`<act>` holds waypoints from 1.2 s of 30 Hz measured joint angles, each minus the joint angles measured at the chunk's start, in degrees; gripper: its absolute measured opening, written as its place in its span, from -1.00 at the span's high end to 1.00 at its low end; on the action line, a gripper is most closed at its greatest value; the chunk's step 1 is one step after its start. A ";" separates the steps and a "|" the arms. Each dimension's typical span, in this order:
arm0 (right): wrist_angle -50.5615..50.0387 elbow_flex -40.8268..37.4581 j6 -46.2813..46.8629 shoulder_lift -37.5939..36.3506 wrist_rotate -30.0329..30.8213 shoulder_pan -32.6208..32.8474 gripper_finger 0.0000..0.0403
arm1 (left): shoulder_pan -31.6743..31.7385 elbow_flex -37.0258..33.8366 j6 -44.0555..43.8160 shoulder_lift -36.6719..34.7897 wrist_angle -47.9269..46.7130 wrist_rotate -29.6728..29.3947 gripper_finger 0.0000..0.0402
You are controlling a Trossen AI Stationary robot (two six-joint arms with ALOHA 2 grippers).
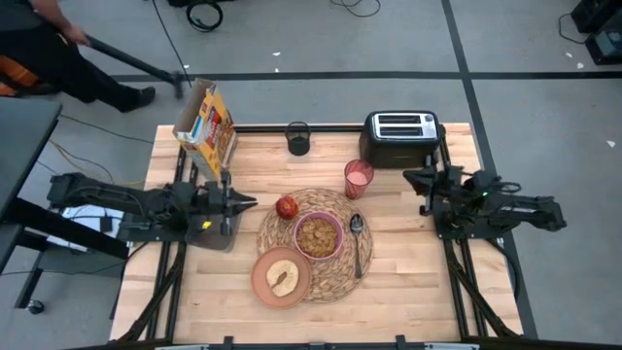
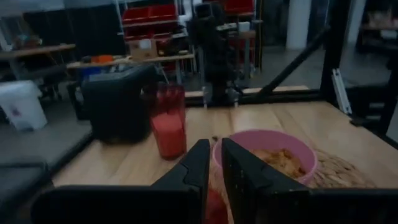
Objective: Arrange a breakfast setting
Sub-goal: Return to Home Position
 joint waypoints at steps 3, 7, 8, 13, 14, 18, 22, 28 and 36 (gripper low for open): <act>-2.71 -1.55 2.11 0.96 -0.33 -0.32 0.89 | 1.08 -7.91 -4.61 -3.85 6.85 -0.03 0.75; -8.16 -2.20 2.26 0.96 -4.41 -0.27 0.89 | 1.32 -8.00 -6.09 -9.43 -3.11 -0.10 0.75; -8.25 -2.20 2.26 0.85 -4.86 -0.28 0.89 | 1.33 -8.00 -6.21 -10.90 -5.59 -0.04 0.75; -10.96 -2.20 1.37 0.92 -5.38 -0.28 0.89 | 0.84 -8.08 -9.02 -18.11 -17.40 0.24 0.75; -11.15 -2.20 1.35 0.94 -5.27 -0.28 0.89 | 0.57 -8.09 -7.96 -19.40 -18.33 0.34 0.75; -10.98 -2.20 1.32 0.94 -4.93 -0.28 0.89 | 0.01 -8.08 -2.74 -23.74 -19.79 0.40 0.75; -10.45 -2.20 1.28 0.94 -4.80 -0.28 0.89 | 0.00 -7.98 -1.28 -24.67 -23.78 0.43 0.75; -10.45 -2.20 1.20 0.94 -4.77 -0.28 0.89 | -0.02 -7.99 -4.85 -24.63 -23.38 0.44 0.75; -10.45 -2.20 1.20 0.94 -4.77 -0.28 0.89 | -0.02 -8.07 -4.63 -24.63 -22.25 0.35 0.75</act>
